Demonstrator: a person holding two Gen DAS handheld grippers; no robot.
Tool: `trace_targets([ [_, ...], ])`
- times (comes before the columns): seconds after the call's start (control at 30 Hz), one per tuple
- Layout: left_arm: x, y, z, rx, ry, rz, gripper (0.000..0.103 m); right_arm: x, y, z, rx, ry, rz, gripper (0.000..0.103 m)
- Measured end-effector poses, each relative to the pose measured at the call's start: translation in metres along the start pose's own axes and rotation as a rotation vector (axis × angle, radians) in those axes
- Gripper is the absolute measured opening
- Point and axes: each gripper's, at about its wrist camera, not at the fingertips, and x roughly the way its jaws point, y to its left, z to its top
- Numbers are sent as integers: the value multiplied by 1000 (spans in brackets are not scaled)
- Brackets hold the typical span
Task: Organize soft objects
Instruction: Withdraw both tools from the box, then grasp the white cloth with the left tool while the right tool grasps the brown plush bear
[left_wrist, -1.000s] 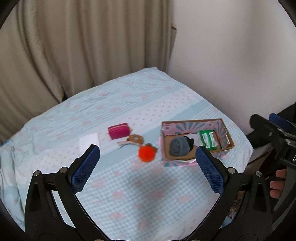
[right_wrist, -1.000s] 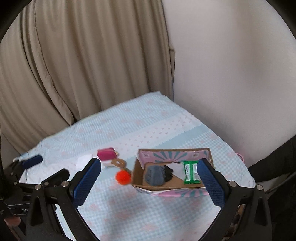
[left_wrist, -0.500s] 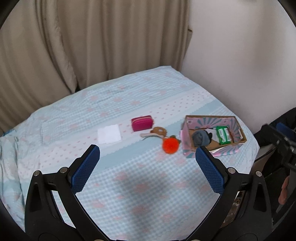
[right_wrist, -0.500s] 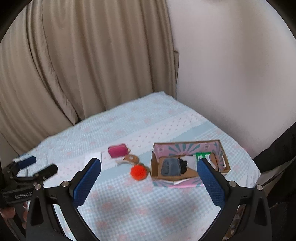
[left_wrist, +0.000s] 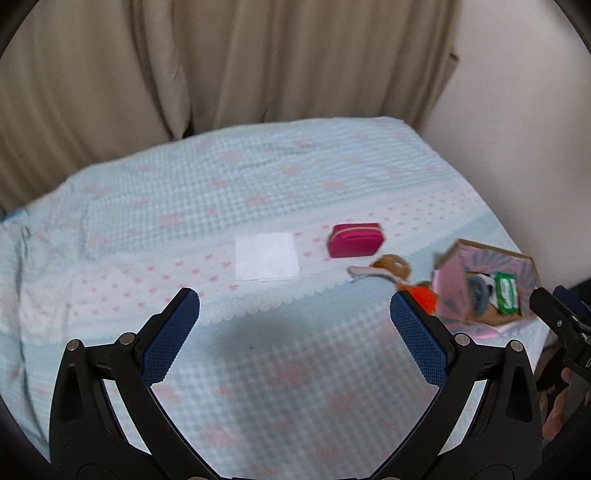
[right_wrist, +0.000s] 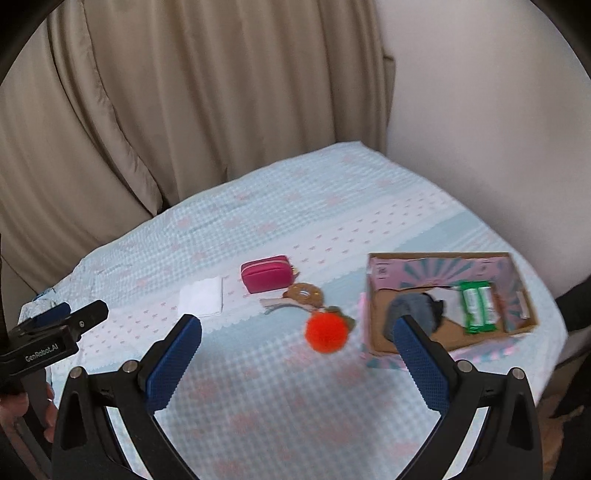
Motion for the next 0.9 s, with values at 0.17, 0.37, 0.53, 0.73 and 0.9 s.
trace_targets([
  [0.17, 76, 19, 3, -16, 44, -3, 103, 74, 9, 2, 7, 35, 23, 103],
  [0.37, 170, 23, 5, -9, 95, -20, 103, 158, 10, 0, 11, 80, 5, 103],
  [0.53, 230, 24, 6, 0, 122, -11, 103, 216, 1, -4, 50, 142, -7, 103],
  [0.73, 287, 34, 3, -20, 164, -9, 103, 270, -6, -7, 63, 197, -44, 103],
  [0.9, 313, 30, -2, 25, 180, 17, 103, 301, -17, -8, 81, 232, -60, 103],
])
